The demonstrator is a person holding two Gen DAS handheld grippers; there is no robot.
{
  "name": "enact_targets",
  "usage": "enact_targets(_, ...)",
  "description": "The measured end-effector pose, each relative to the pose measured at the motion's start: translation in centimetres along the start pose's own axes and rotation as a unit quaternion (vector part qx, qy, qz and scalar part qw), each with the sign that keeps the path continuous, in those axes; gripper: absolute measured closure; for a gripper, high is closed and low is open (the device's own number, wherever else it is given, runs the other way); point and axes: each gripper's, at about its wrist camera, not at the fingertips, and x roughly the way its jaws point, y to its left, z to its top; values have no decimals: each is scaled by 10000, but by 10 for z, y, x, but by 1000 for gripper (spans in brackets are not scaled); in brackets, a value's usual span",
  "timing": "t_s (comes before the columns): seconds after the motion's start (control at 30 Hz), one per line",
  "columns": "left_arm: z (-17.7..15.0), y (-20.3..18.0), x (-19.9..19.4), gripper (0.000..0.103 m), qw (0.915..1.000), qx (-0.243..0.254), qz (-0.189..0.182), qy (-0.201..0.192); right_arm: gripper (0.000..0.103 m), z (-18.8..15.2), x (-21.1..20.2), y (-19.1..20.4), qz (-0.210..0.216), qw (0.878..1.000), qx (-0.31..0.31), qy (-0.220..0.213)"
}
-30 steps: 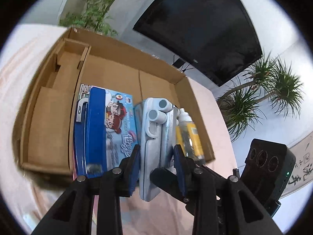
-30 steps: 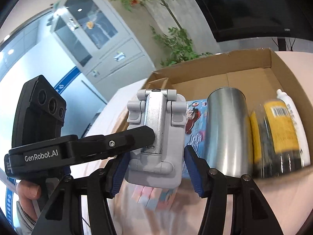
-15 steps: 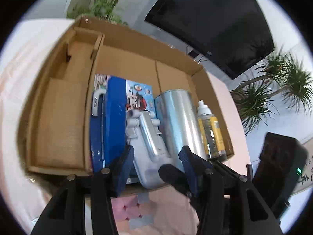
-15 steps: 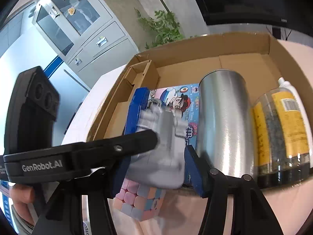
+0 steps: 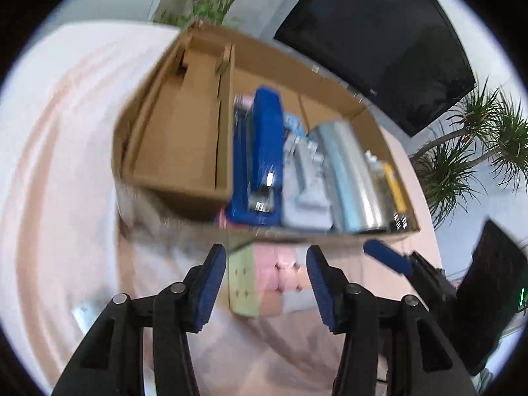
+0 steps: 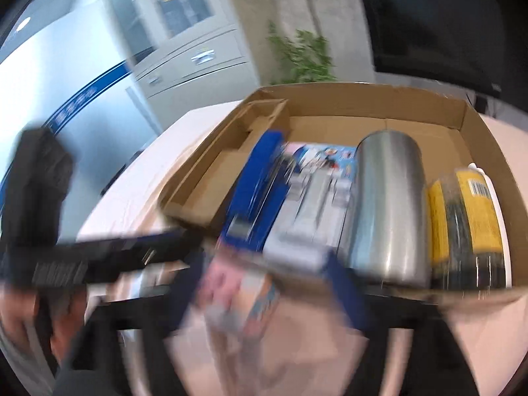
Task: Organize rigid objects
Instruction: 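Grasp the pastel Rubik's cube with both grippers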
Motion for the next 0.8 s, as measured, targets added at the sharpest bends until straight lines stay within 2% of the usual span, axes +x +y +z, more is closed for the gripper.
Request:
enact_targets(0.07, -6, 4, 13, 53, 9998, -23, -123, 179, 17, -21, 7, 5, 109, 9993, -277, 218)
enact_targets(0.17, -9, 4, 28, 52, 9983, -105, -387, 419, 33, -30, 29, 8, 260, 9977, -401, 475)
enact_targets(0.23, -12, 2, 28, 53, 9981, -87, -427, 427, 50, -30, 44, 11, 322, 9962, -503, 633)
enact_targets(0.4, -22, -3, 13, 58, 9995, -35, -208, 236, 53, -34, 46, 17, 334, 9967, -484, 568)
enact_targets(0.47, -29, -13, 1, 60, 9997, 54, -202, 148, 57, -36, 34, 20, 279, 9976, -473, 411)
enact_targets(0.57, -36, -40, -23, 60, 9993, 316, -121, -186, 58, -34, 3, 25, 207, 9983, -547, 69)
enact_targets(0.73, -23, -73, -53, 60, 9962, 637, -79, -586, 58, -11, -39, 27, 130, 9980, -495, -375)
enact_targets(0.8, -7, -88, -64, 60, 9936, 794, -86, -804, 58, 3, -51, 25, 110, 9972, -502, -549)
